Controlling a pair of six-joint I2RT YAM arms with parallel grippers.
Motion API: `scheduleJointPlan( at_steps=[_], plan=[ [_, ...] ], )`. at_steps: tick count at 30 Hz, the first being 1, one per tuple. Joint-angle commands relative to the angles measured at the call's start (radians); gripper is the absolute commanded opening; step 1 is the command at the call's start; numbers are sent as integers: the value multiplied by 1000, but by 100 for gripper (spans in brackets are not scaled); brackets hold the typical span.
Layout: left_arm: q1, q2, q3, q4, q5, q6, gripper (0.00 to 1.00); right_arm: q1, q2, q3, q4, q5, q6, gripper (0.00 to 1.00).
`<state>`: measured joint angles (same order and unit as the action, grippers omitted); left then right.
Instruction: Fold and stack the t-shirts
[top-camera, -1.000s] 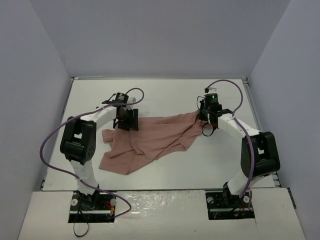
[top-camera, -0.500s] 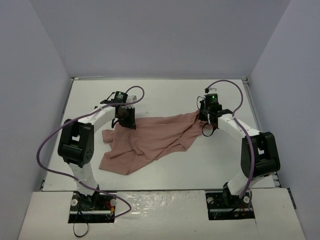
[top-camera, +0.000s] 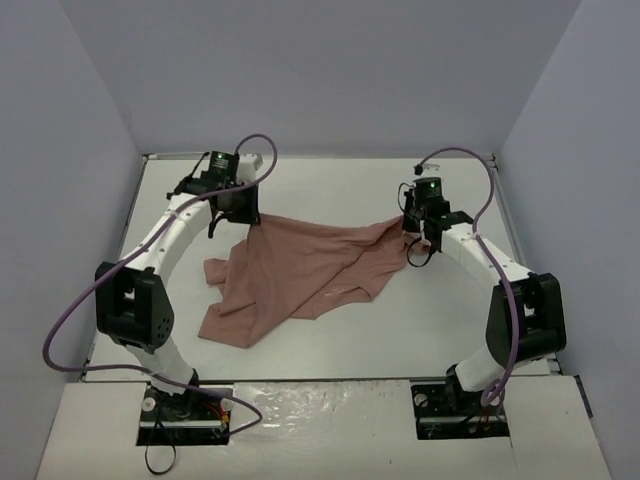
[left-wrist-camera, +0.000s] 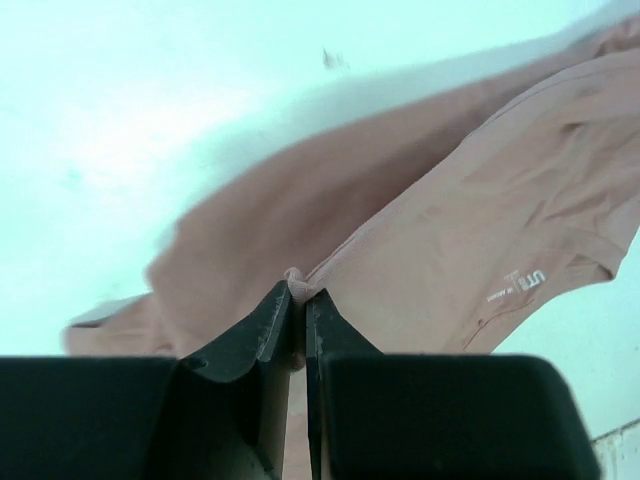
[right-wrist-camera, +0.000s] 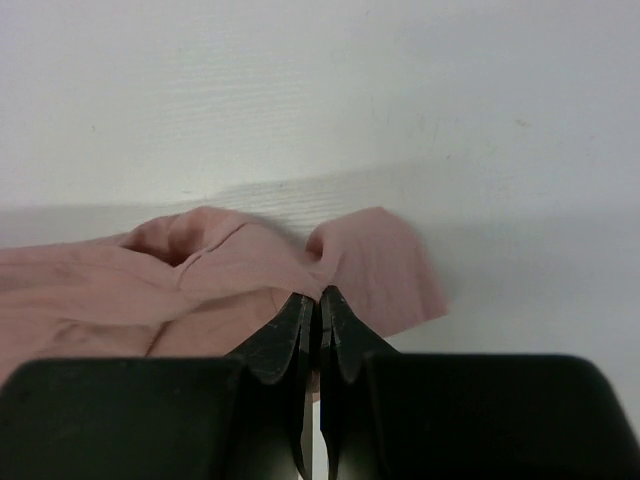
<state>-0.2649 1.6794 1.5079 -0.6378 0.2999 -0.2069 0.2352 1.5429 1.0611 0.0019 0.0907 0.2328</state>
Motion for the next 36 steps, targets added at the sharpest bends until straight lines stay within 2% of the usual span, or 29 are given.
scheduleJointPlan(
  at_steps=[1, 9, 15, 18, 23, 31, 36],
  plan=[
    [49, -152, 183, -50, -84, 71, 0, -5, -127, 169, -47, 104, -117, 0],
    [56, -294, 526, -5, -193, 179, 0, -5, -239, 510, -83, 69, -348, 0],
    [58, -290, 852, -1, -211, 204, 0, -2, -234, 775, -82, -31, -454, 0],
    [55, -316, 955, 8, -177, 204, 0, 4, -243, 883, -82, -68, -484, 0],
    [55, -436, 899, 27, -108, 204, 0, 4, -342, 873, -82, -81, -527, 0],
    [50, -643, 698, 26, -71, 204, 0, 3, -549, 780, -83, -71, -603, 0],
    [24, -694, 620, 23, -83, 232, 0, 3, -598, 763, -91, -71, -616, 0]
  ],
)
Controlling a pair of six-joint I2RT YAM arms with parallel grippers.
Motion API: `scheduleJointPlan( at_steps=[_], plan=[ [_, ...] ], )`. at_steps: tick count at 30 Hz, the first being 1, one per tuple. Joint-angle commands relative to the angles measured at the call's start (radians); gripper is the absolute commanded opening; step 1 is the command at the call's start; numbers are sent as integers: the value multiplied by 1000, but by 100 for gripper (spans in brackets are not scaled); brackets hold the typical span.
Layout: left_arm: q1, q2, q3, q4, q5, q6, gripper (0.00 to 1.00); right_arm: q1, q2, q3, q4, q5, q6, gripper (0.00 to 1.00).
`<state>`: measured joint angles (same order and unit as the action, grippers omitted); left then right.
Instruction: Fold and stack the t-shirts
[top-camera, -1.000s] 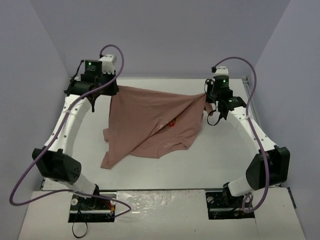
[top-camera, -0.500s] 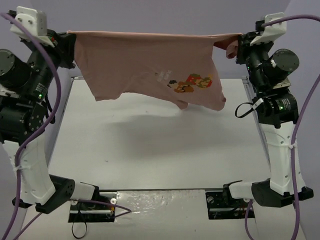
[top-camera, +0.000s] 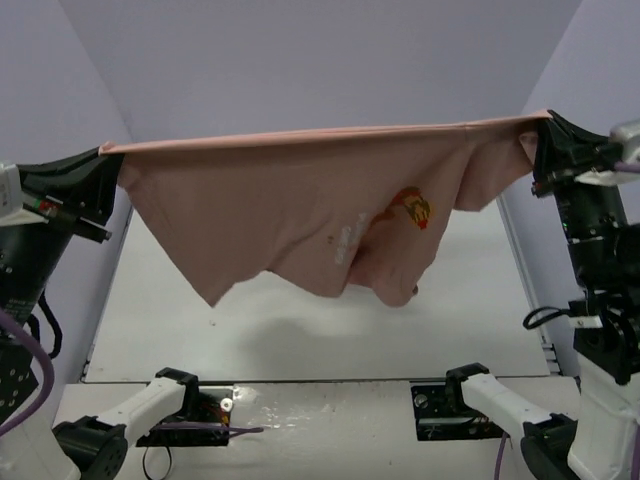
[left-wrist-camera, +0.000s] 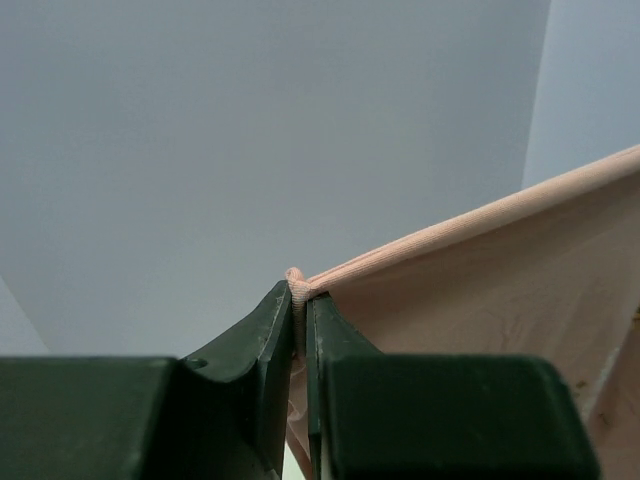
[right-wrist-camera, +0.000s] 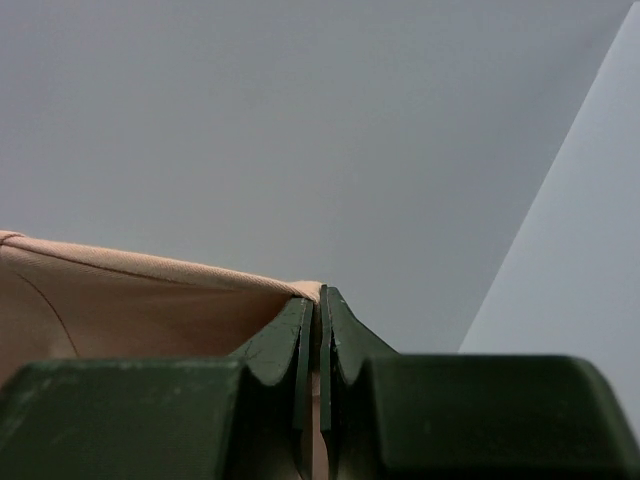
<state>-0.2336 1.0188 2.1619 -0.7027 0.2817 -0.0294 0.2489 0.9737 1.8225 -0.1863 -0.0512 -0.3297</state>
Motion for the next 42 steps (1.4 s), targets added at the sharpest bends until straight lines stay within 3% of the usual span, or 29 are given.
scheduleJointPlan(
  at_steps=[1, 5, 13, 19, 23, 28, 31, 32, 33, 34, 35, 36, 38, 42],
  plan=[
    [-15, -34, -62, 86, -83, 64, 0, -11, -23, 3, 89, 68, -53, 0],
    [-24, -22, -127, 86, -136, 80, 0, -11, 20, -12, 63, 59, -50, 0],
    [-27, 108, -387, 146, -326, 145, 0, -10, 229, -192, 50, -66, -13, 0],
    [1, 280, -678, 383, -455, 158, 0, -3, 495, -286, 61, -104, -27, 2],
    [65, 435, -779, 543, -466, 63, 0, 6, 722, -262, 74, -122, -28, 0],
    [137, 707, -712, 563, -464, -14, 0, 26, 1031, -111, 76, -101, -32, 0],
    [163, 862, -518, 485, -491, -26, 3, 32, 1192, 59, 74, -78, 3, 0],
    [166, 912, -469, 474, -492, -26, 5, 31, 1251, 106, 74, -71, 19, 4],
    [166, 937, -431, 469, -493, -28, 18, 29, 1284, 195, 74, -65, 33, 11],
    [167, 940, -395, 467, -493, -33, 21, 30, 1289, 211, 74, -63, 48, 20],
    [169, 960, -362, 465, -484, -37, 31, 30, 1320, 248, 73, -56, 62, 28],
    [168, 972, -329, 461, -475, -43, 53, 29, 1337, 316, 74, -44, 75, 41],
    [167, 979, -225, 418, -450, -84, 73, 30, 1333, 390, 73, 10, 119, 57],
    [165, 885, -197, 325, -387, -128, 85, 29, 1203, 309, 73, 96, 173, 65]
  ],
)
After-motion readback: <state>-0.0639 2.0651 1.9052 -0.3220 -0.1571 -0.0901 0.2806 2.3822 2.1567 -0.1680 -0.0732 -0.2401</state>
